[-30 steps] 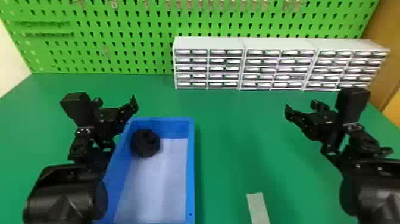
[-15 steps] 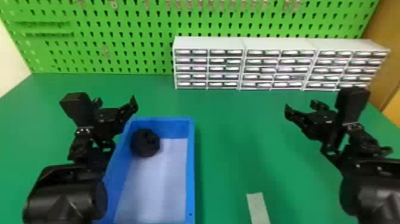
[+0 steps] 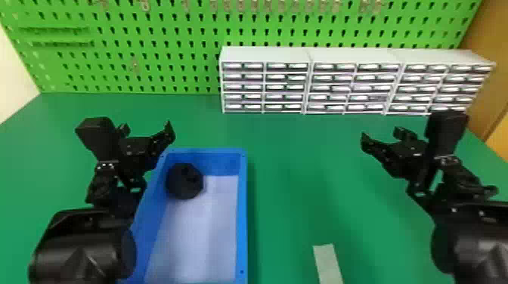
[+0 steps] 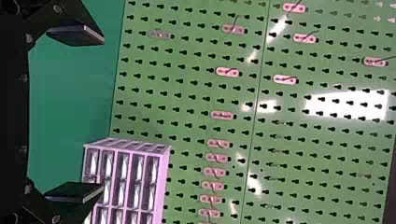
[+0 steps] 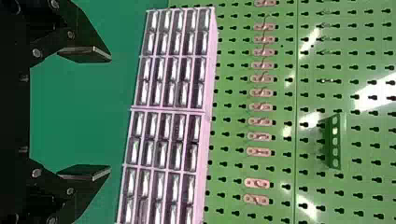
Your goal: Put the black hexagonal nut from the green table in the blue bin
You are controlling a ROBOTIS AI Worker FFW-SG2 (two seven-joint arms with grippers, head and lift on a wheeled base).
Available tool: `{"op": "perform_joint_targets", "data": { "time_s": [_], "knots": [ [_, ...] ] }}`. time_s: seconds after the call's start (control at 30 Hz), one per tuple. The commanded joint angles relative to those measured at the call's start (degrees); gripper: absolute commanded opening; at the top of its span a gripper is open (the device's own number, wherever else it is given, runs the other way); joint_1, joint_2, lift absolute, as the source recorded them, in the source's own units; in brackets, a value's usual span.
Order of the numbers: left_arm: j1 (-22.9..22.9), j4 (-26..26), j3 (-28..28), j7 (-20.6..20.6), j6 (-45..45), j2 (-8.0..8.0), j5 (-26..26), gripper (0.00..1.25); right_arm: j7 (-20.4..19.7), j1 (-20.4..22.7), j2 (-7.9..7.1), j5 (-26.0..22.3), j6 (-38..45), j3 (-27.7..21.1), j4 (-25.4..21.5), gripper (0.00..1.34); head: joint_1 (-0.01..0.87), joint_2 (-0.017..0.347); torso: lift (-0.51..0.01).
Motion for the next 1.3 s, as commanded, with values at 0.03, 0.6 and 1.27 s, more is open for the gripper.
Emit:
{"op": "perform_joint_targets", "data": {
  "time_s": [0.03, 0.6, 1.27],
  "knots": [
    [0.07, 0.0, 0.01, 0.0, 0.0, 0.0, 0.0, 1.08, -0.02, -0.09, 0.0, 0.02, -0.03, 0.0, 0.0, 0.91, 0.686, 0.051, -0.097],
    [0.07, 0.0, 0.01, 0.0, 0.0, 0.0, 0.0, 1.08, -0.02, 0.0, 0.0, -0.15, -0.03, 0.0, 0.0, 0.91, 0.686, 0.051, -0.097],
    [0.07, 0.0, 0.01, 0.0, 0.0, 0.0, 0.0, 1.08, -0.02, 0.09, 0.0, -0.33, -0.03, 0.0, -0.09, 0.91, 0.686, 0.051, -0.097]
  ]
}}
